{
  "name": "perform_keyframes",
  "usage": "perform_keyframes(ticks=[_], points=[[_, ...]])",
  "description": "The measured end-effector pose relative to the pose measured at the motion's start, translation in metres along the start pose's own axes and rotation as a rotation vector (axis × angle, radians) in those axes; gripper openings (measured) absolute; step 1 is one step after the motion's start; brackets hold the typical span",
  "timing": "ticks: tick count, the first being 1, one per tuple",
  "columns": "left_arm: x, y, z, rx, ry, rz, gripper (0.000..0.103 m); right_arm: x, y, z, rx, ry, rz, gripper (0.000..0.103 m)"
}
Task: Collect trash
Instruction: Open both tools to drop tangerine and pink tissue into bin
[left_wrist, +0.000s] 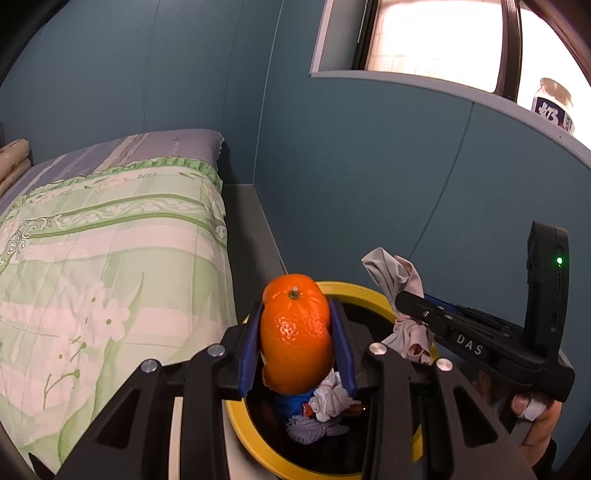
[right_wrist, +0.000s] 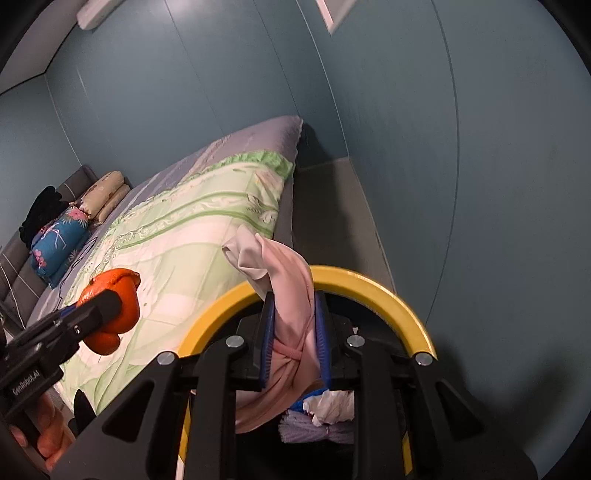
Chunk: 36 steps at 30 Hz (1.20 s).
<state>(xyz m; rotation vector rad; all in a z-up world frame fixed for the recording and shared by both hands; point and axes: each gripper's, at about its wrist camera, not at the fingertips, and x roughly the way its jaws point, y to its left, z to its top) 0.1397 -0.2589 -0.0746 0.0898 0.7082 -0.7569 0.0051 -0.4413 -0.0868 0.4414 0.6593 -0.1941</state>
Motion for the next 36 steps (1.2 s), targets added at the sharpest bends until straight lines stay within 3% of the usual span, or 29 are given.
perform_keyframes(ticks=[11,13,14,17,18,36], points=[[0.023,0.005,-0.014,-0.027,0.069,-0.034,0.034,0.009,-0.005,-0.006,0.005,0.023,-0.029,0.020],[0.023,0.005,-0.015,-0.033,0.070,-0.034,0.035,0.008,-0.007,-0.006,0.013,0.028,-0.034,0.025],[0.023,0.005,-0.015,-0.037,0.071,-0.038,0.038,0.011,-0.008,-0.003,0.021,0.028,-0.033,0.031],[0.021,0.009,-0.015,-0.054,0.050,-0.037,0.055,0.012,-0.010,-0.002,0.033,0.025,-0.032,0.036],[0.019,0.011,-0.015,-0.057,0.043,-0.038,0.056,0.012,-0.011,-0.002,0.038,0.025,-0.031,0.036],[-0.016,0.032,-0.012,-0.083,-0.021,0.036,0.056,0.001,-0.001,0.003,0.014,-0.001,-0.024,0.037]])
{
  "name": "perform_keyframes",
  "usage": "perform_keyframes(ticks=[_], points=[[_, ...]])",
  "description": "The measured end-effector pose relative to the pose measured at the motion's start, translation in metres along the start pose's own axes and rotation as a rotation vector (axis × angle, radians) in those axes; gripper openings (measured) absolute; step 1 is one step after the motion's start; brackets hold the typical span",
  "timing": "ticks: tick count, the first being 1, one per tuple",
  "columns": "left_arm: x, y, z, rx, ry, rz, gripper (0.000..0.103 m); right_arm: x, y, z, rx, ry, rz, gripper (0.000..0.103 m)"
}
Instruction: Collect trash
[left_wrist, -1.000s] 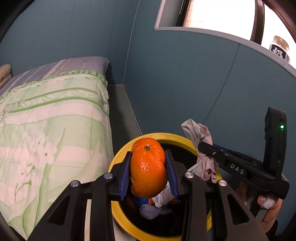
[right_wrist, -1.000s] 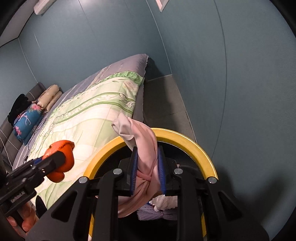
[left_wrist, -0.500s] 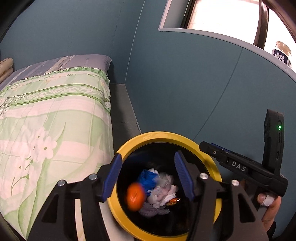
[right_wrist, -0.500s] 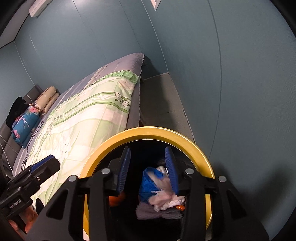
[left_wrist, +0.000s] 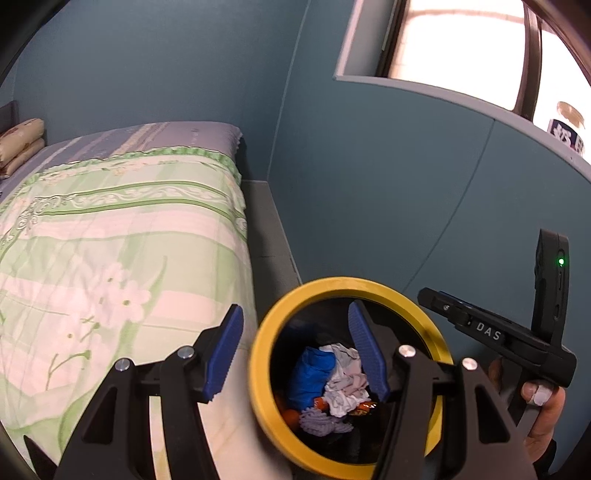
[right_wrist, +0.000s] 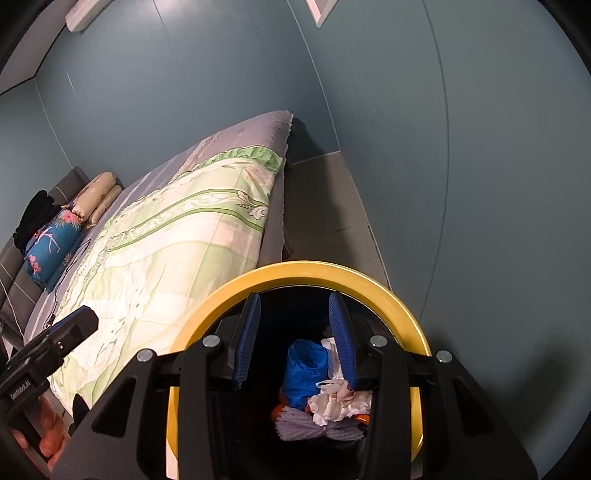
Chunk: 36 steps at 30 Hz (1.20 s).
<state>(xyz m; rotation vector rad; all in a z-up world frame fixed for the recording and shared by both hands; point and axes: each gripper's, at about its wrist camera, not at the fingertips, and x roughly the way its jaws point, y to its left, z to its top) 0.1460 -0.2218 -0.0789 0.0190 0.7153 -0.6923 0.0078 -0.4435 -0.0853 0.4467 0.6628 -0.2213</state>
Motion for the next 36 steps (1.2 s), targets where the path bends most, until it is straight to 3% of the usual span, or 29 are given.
perform_keyframes(ticks=[15,17,24,32,36], points=[[-0.069,0.065,-0.001,-0.082,-0.121,0.137,0.056,-0.005,0.070,0.004,-0.123,-0.012,0.117,0.041],[-0.082,0.076,-0.003,-0.103,-0.135,0.162,0.056,-0.006,0.083,0.004,-0.137,-0.016,0.136,0.050],[-0.124,0.109,-0.009,-0.163,-0.209,0.246,0.072,-0.015,0.130,0.001,-0.209,-0.036,0.187,0.061],[-0.169,0.131,-0.025,-0.202,-0.298,0.360,0.088,-0.027,0.182,-0.006,-0.264,-0.072,0.242,0.083],[-0.191,0.137,-0.033,-0.191,-0.349,0.416,0.095,-0.032,0.201,-0.012,-0.291,-0.111,0.198,0.090]])
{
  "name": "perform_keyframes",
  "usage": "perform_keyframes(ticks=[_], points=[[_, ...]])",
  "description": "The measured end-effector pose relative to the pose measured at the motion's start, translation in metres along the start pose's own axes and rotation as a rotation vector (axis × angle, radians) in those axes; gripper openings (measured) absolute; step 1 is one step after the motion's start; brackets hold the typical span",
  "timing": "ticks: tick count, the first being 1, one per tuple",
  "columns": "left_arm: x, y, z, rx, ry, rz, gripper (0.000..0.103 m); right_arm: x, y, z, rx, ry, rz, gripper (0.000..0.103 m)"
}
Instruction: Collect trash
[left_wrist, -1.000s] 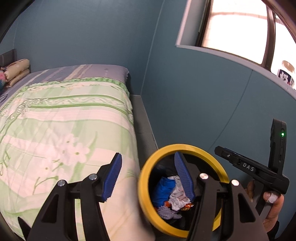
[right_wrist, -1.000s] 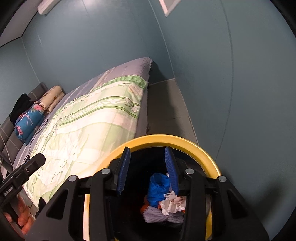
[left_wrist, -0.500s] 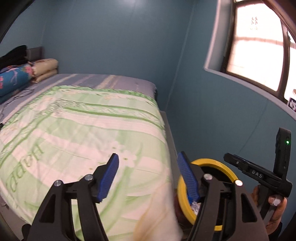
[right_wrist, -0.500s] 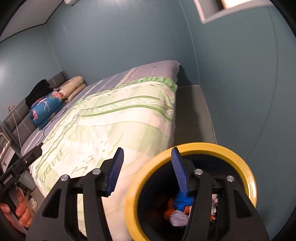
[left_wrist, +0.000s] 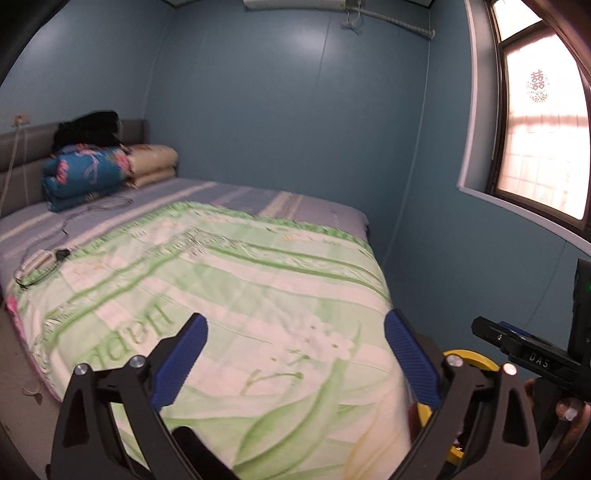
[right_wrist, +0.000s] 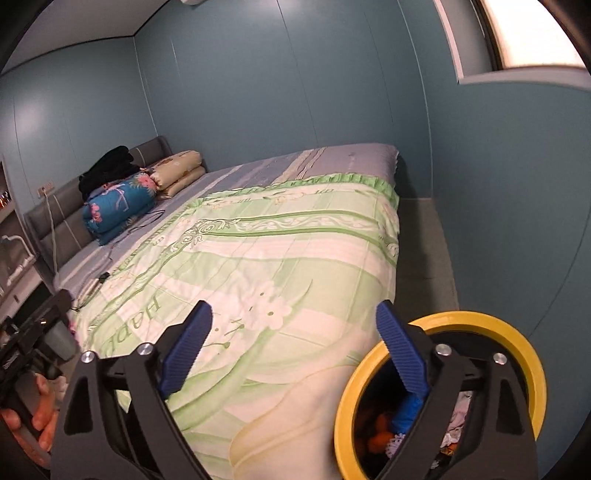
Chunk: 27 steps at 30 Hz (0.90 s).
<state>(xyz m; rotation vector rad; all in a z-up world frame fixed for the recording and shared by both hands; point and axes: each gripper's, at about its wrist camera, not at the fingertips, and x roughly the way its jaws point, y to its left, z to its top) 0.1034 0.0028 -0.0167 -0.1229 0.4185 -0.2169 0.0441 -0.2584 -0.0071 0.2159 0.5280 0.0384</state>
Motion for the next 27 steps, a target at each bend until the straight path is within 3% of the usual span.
perform_keyframes(ticks=[3,11,15,27], points=[[-0.015,0.006,0.000,0.015,-0.035,0.025,0.095,-0.004,0.015,-0.001,-0.019,-0.033,-0.044,0.093],[-0.046,0.025,-0.001,0.002,-0.091,0.077,0.095,-0.019,0.043,-0.007,-0.026,-0.092,0.012,0.095],[-0.058,0.028,-0.006,0.007,-0.106,0.096,0.095,-0.024,0.053,-0.013,-0.041,-0.117,-0.020,0.095],[-0.080,0.020,-0.017,0.016,-0.125,0.101,0.095,-0.025,0.073,-0.036,-0.089,-0.142,-0.065,0.095]])
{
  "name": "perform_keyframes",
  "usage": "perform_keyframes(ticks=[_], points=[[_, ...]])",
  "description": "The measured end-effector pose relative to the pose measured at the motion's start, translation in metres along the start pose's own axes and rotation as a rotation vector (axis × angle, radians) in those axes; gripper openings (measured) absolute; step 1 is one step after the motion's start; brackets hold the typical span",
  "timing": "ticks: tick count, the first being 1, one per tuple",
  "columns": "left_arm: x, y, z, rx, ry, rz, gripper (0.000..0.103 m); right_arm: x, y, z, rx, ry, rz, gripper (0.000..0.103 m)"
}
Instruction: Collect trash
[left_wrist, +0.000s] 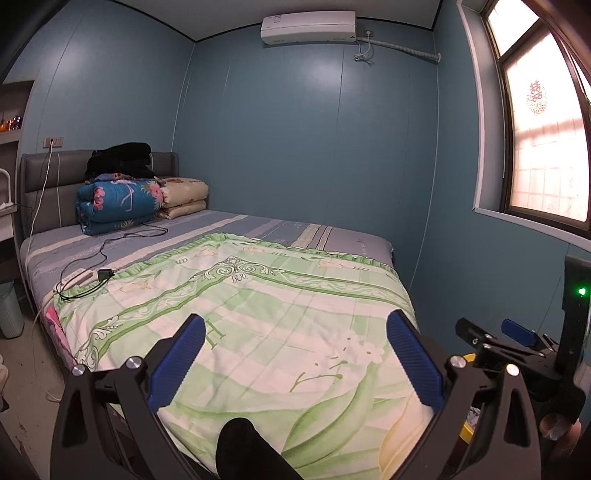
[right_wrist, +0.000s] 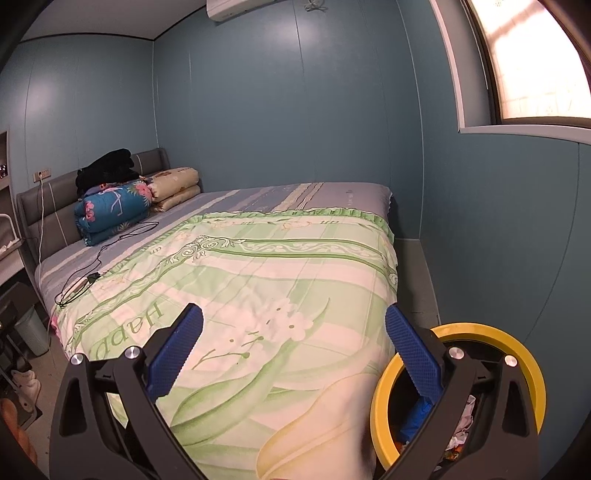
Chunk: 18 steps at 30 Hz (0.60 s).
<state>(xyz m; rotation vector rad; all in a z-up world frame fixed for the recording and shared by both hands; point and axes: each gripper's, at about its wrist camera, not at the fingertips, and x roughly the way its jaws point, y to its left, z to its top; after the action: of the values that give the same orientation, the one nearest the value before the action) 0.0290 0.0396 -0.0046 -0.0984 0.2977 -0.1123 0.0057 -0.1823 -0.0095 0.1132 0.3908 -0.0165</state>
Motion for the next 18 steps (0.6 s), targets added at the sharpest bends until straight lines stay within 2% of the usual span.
perform_keyframes(ticks=[4,18], points=[[-0.0031,-0.0004,-0.0026,-0.013,0.005,-0.007,0.095,-0.0003,0.0046,-0.0038,-0.020,-0.018,-0.027,0.095],[-0.0048,0.0020,-0.0067,-0.022,-0.002,-0.016,0.095,0.0053,0.0049,-0.0079,-0.020,-0.008,-0.038,0.095]])
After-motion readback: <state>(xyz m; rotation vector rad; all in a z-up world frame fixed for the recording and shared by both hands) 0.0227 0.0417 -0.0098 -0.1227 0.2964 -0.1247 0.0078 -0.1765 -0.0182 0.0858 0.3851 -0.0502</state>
